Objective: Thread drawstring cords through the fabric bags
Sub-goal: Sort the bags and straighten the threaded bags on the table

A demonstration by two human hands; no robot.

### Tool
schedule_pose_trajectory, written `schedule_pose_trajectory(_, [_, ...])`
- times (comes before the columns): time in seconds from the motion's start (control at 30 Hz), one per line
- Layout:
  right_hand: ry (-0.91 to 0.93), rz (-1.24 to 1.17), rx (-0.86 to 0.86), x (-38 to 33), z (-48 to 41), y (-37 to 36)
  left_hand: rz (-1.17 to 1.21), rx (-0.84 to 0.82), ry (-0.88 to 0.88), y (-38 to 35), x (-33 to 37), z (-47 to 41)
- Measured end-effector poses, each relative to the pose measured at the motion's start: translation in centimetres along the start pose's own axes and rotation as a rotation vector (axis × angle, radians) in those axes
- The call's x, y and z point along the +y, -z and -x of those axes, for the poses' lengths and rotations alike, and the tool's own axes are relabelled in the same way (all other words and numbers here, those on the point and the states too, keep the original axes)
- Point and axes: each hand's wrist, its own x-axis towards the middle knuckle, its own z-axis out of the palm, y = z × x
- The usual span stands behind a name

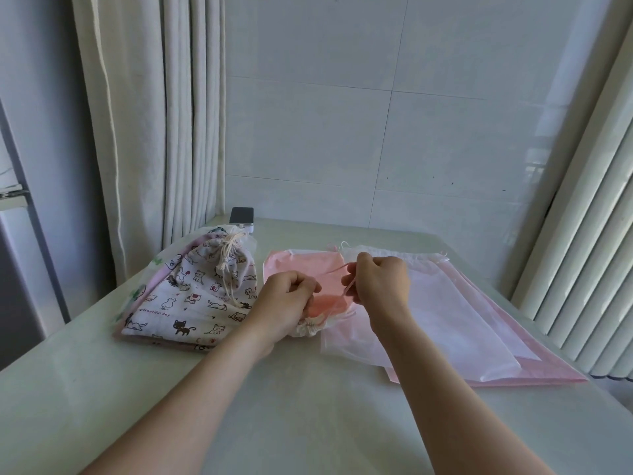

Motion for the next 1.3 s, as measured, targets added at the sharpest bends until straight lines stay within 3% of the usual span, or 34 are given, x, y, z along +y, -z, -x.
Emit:
schedule_pose_trajectory(0.1, [0.111,0.138,0.070,0.0,-0.1,-0.1,-0.030,-0.028,0.000,0.0,0.3,0.3])
schedule_pose_trajectory(0.17, [0.080,0.062,0.062,-0.3,0.0,-0.1,-0.028,-0.067,0.011,0.1,0.5,0.5])
schedule_pose_trajectory(0.3, [0.011,-0.311,-0.049,-0.8,0.1,0.3,-0.059,-0.144,0.002,0.3,0.8,0.9])
schedule_pose_trajectory(0.5, [0.255,-0.304,-0.156,-0.5,0.1,0.2,-0.108,-0.230,-0.004,0.3,1.7,1.3])
schedule_pose_trajectory(0.63, [0.318,-0.199,-0.266,0.4,-0.2,-0.2,-0.109,-0.254,-0.024,0.3,1.9,1.5])
schedule_pose_trajectory(0.73, [0.366,0.024,-0.335,1.1,-0.5,-0.3,-0.054,-0.244,0.021,0.4,1.9,1.5])
schedule_pose_trajectory(0.87, [0.491,0.314,-0.240,1.0,-0.6,-0.2,0.058,-0.227,0.118,0.8,2.0,1.3])
schedule_pose_trajectory(1.0, [0.506,0.384,-0.258,0.6,-0.4,0.0,0.124,-0.185,0.177,0.9,2.2,1.0])
schedule_pose_trajectory(1.2, [0.427,0.445,-0.143,0.6,-0.5,0.4,0.119,-0.172,0.210,1.3,1.8,0.4])
schedule_pose_trajectory(1.3, [0.494,0.392,-0.263,0.1,0.2,0.3,0.124,-0.173,0.168,1.2,1.6,0.5])
